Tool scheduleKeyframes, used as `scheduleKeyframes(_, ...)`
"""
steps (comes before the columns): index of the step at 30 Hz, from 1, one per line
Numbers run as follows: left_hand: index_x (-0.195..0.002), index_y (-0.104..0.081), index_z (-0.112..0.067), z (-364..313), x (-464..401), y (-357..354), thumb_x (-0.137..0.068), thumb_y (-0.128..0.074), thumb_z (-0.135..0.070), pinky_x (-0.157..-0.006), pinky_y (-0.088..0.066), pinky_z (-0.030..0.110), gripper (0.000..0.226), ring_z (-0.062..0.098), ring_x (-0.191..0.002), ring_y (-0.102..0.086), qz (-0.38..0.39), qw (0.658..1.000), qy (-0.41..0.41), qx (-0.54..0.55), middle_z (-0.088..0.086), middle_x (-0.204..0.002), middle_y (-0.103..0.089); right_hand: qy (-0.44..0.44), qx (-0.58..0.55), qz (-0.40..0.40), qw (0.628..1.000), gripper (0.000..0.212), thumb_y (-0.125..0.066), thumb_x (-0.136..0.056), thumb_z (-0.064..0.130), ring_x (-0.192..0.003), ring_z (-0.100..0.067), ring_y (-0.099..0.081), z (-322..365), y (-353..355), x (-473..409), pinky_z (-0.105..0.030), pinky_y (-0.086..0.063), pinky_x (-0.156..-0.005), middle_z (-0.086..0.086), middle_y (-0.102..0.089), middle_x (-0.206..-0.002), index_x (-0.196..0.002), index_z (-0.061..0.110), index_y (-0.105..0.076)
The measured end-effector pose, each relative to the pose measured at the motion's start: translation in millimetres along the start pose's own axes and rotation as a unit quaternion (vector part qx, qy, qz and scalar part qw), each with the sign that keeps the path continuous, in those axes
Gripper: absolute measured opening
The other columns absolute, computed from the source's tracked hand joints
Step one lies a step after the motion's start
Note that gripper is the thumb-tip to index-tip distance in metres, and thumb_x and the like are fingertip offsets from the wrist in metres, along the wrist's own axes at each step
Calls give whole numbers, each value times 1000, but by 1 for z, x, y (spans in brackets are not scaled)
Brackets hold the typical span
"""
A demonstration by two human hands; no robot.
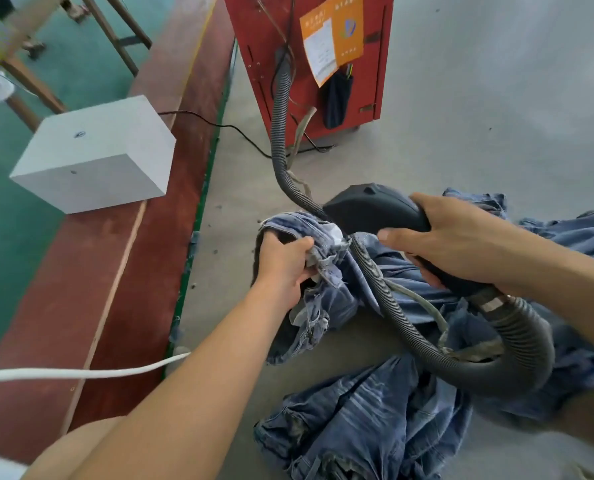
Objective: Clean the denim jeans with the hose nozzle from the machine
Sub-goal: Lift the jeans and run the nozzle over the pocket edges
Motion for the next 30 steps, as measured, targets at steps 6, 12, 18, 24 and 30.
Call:
scheduleKeyframes(6, -130, -58, -12, 7, -8, 9, -89, -77, -40, -77, -64, 51, 53, 34, -91, -76, -58, 995, 77, 9, 14, -113, -73, -7, 11, 7, 1000, 26, -66, -97, 46, -42, -20, -63, -7, -2, -1, -27, -52, -41, -1, -66, -54, -94, 22, -55)
scheduleKeyframes(12, -133, -60, -8, 28, -14, 21, -102, -61, -41, -96, -57, 56, 46, 40, -111, -67, -106, 986, 85, -100, 17, -128, -66, -12, 37, 22, 999, 26, -66, -97, 45, -42, -17, -63, -9, -5, -1, -27, -52, -43, -1, -67, -55, -93, 22, -54)
scheduleKeyframes(18, -107, -62, -12, 4, -9, 24, -106, -47, -48, -53, -58, 33, 39, 25, -77, -73, -60, 995, 76, 2, 11, -96, -73, -14, 64, 42, 997, 25, -64, -96, 49, -41, -7, -59, -8, -12, 2, -26, -48, -49, 6, -68, -55, -95, 26, -55)
scheduleKeyframes(24, -125, -63, 1, -25, 13, 9, -110, -26, -50, -88, -57, 45, 65, 34, -112, -69, 94, 977, 99, 163, 25, -128, -68, -27, 35, 91, 995, 19, -67, -96, 48, -40, -10, -59, -4, -17, 11, -26, -51, -44, 3, -67, -54, -95, 31, -58)
scheduleKeyframes(30, -123, -63, 0, -19, 29, -5, -109, -24, -53, -92, -57, 48, 67, 35, -109, -71, 146, 972, 123, 141, 25, -122, -71, -13, -25, -25, 999, 21, -68, -95, 45, -58, -15, -64, 9, -16, -7, -33, -52, -56, 3, -69, -66, -91, 25, -64)
Point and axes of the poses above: each hand's wrist, its own x-axis away from the middle knuckle, its own y-axis out of the back of the hand, z = x × y, the point moved 3 cm from there along -x, towards the middle knuckle
